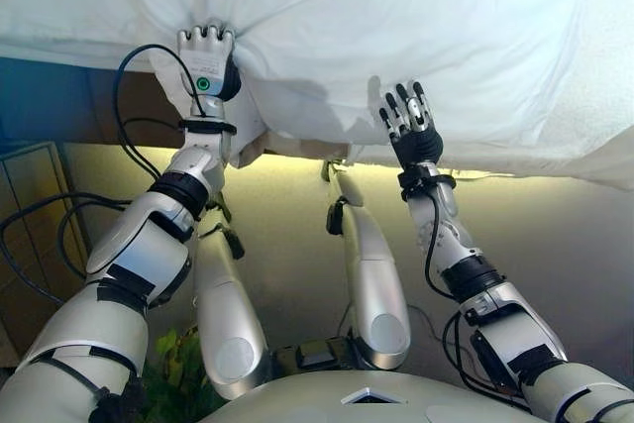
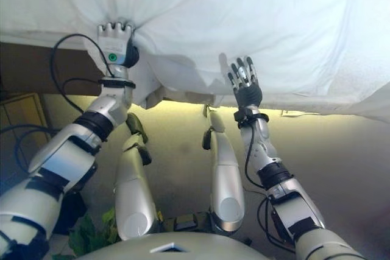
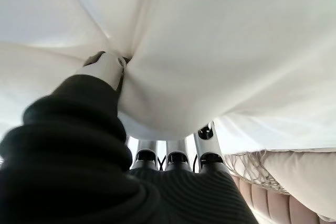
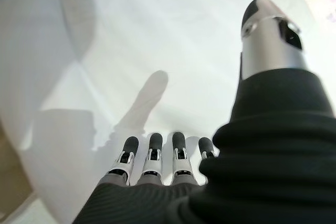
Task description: Make the bed neatly
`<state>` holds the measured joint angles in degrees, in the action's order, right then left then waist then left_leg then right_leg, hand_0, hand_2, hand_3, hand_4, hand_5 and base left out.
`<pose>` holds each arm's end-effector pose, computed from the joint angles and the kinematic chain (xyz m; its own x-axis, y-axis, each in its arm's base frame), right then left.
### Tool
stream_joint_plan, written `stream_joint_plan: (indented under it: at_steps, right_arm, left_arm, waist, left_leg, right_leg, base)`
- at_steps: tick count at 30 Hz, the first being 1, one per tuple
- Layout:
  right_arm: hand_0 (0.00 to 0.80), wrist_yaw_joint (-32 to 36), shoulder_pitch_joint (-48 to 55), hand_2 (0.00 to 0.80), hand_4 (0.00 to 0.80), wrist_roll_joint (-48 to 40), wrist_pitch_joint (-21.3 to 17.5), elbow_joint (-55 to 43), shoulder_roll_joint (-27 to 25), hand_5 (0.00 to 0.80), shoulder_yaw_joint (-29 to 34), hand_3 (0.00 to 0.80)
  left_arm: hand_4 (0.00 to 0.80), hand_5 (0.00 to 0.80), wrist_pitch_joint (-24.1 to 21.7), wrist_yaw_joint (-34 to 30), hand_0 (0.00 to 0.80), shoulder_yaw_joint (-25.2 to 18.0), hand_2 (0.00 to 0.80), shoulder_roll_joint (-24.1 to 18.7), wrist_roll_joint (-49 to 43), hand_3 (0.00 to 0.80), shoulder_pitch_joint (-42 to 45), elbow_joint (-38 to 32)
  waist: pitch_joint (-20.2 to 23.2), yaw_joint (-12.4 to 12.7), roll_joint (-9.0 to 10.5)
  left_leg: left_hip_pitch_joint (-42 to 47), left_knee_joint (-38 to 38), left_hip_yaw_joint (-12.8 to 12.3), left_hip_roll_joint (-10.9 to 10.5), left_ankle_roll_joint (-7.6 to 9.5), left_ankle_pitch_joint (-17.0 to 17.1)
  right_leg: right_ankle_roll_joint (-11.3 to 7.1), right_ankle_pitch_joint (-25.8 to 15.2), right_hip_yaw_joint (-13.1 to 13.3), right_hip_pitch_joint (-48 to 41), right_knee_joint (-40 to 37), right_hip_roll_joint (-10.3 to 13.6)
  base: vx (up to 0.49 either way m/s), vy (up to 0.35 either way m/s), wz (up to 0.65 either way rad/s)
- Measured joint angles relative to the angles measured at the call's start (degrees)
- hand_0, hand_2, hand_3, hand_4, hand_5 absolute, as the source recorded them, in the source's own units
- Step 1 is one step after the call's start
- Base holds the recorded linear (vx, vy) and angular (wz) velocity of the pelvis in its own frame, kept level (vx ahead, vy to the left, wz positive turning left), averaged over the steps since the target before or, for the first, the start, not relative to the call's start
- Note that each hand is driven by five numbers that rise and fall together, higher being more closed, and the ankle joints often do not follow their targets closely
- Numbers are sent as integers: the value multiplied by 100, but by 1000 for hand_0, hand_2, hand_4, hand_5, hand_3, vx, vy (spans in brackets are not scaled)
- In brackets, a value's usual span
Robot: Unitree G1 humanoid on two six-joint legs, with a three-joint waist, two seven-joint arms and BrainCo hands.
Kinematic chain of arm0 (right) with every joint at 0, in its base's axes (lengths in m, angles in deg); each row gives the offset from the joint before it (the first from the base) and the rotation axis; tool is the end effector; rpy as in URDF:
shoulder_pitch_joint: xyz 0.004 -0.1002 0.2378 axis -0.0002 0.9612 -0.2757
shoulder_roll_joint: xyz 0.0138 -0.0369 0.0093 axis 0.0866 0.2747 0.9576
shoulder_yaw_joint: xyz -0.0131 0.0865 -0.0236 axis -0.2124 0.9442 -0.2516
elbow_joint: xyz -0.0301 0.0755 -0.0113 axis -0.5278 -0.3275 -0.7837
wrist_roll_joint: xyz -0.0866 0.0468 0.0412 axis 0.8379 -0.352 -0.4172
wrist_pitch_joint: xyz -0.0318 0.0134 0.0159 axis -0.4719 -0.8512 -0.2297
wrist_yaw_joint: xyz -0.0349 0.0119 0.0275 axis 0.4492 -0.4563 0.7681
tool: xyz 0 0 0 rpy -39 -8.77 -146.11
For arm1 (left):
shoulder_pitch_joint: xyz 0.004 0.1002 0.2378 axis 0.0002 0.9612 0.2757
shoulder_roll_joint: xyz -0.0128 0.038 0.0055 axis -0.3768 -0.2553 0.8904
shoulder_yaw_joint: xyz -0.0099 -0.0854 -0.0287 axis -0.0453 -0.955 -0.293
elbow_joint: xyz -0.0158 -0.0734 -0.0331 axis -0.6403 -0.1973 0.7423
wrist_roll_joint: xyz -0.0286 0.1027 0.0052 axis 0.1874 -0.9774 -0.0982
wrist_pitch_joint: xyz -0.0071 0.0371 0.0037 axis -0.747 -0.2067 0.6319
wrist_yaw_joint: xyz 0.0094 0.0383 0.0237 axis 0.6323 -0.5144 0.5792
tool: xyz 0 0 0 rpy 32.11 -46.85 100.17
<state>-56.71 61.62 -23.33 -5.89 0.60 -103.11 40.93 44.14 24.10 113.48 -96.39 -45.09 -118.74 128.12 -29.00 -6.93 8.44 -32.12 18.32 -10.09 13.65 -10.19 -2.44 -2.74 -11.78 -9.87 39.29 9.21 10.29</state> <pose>0.2733 -0.1432 0.0681 0.9947 0.0678 0.0772 -0.1023 0.7168 0.6897 0.3347 0.1741 0.0954 0.8440 -0.0254 0.5357 -0.5363 -0.0287 0.8436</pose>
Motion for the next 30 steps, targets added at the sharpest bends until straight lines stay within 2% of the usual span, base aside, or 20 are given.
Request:
stream_joint_plan:
  at_steps: [5, 8, 13, 16, 19, 28, 30]
  right_arm:
    - [0, 275, 457, 0, 0, -121, 12, 93, -53, 0, 79, 0]
    - [0, 435, 773, 0, 0, -117, 53, 91, -148, 0, 201, 0]
    - [0, 604, 1073, 0, 0, -112, 141, 125, -267, 0, 520, 0]
    - [0, 754, 1192, 0, 0, -95, 189, 180, -424, 0, 569, 0]
    - [0, 902, 1355, 0, 0, -88, 292, 312, -462, 0, 732, 0]
    - [0, 1116, 1813, 0, 0, 148, 580, 430, -467, 0, 1290, 0]
    - [0, 1114, 1952, 0, 0, 299, 722, 434, -473, 0, 1452, 0]
  left_arm:
    - [800, 800, -434, -83, 800, -445, 800, -16, 10, 800, 672, -378]
    - [800, 800, -623, -166, 800, -700, 800, -35, 177, 800, 1000, -533]
    - [800, 800, -917, -338, 800, -959, 800, -26, 394, 800, 1436, -582]
    - [800, 800, -1025, -400, 800, -1143, 800, 1, 409, 800, 1741, -640]
    - [800, 800, -1071, -508, 800, -1314, 800, -3, 426, 800, 2071, -915]
    - [800, 800, -1137, -1008, 800, -1497, 800, 0, 572, 800, 2630, -962]
    - [800, 800, -1141, -1153, 800, -1559, 800, 0, 569, 800, 2813, -970]
  waist:
    - [7, 110, -17]
    - [18, 177, -106]
    - [175, 206, -519]
    - [359, 315, -824]
    - [549, 338, -1040]
    - [956, 304, -1178]
    - [1214, 302, -1234]
  left_leg:
    - [693, -264, 76, -3, -13, 17]
    - [1067, -496, 92, -68, -22, 83]
    - [1592, -906, 83, -157, 36, 172]
    - [1875, -1190, 82, -191, 36, 246]
    - [2069, -1399, 77, -215, 46, 326]
    - [2815, -1755, 71, -284, 46, 342]
    - [2883, -1853, 72, -304, 45, 343]
  right_leg:
    - [-41, 94, -231, -753, -159, 43]
    - [-39, 82, -415, -1138, -276, 112]
    - [-110, 111, -622, -1711, -516, 200]
    - [-156, 91, -726, -2023, -736, 199]
    - [-179, 75, -863, -2290, -916, 198]
    - [-288, 27, -959, -3091, -1341, 189]
    - [-322, 19, -974, -3149, -1405, 195]
  base:
    - [92, 37, 11]
    - [50, 92, 14]
    - [117, 119, 19]
    - [99, 74, 15]
    - [104, 87, 19]
    - [182, 126, 3]
    - [208, 130, 2]
